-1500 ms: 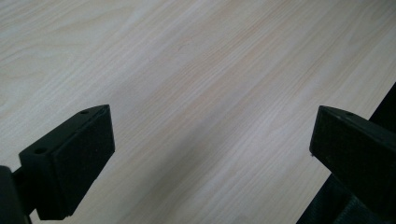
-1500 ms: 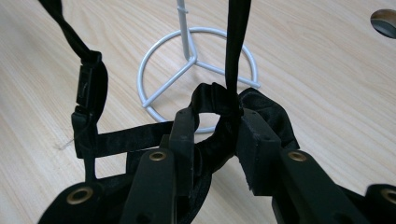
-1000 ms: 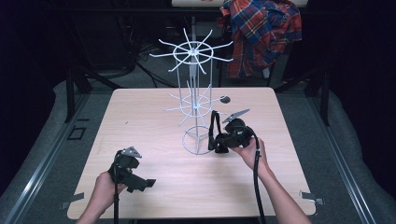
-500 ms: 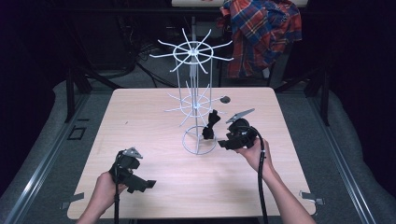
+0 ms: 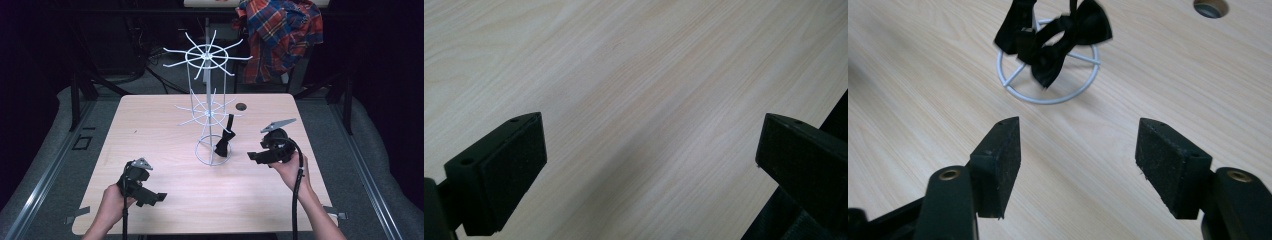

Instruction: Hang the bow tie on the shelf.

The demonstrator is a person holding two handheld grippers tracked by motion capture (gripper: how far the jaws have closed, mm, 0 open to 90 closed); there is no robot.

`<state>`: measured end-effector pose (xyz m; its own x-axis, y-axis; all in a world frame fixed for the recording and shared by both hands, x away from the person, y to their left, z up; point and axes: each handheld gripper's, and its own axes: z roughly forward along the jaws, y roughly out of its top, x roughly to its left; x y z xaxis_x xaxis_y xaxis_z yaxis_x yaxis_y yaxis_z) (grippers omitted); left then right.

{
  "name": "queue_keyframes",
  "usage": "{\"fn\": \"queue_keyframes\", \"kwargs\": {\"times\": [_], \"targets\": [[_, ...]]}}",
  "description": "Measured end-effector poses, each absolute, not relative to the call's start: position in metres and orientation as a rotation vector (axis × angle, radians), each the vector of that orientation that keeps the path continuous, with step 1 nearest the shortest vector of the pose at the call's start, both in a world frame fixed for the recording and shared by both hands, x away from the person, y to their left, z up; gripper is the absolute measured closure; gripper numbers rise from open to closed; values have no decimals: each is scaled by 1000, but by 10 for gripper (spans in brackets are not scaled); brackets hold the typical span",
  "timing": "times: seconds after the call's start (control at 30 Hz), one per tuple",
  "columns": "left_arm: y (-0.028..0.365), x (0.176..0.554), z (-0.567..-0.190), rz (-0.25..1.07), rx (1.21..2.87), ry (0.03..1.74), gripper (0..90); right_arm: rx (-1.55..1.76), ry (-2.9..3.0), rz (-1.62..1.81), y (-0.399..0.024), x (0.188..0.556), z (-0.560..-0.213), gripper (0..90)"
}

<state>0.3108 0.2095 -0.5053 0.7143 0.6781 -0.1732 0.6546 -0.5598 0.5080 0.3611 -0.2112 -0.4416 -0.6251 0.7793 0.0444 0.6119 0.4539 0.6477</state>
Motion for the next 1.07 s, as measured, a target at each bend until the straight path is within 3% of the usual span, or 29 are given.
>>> {"fn": "queue_keyframes", "kwargs": {"times": [0.33,0.5,0.8,1.07], "targets": [[208,312,-508,43,2403,998,1,1231,2424,905,-240,334,-444,272],[206,311,-507,43,2401,992,1,1282,2439,834,-251,322,-459,181],[204,314,-508,49,2403,998,1,1318,2478,730,-256,303,-478,137],[200,316,-509,44,2417,988,1,1297,2571,576,-250,307,-498,76]]}}
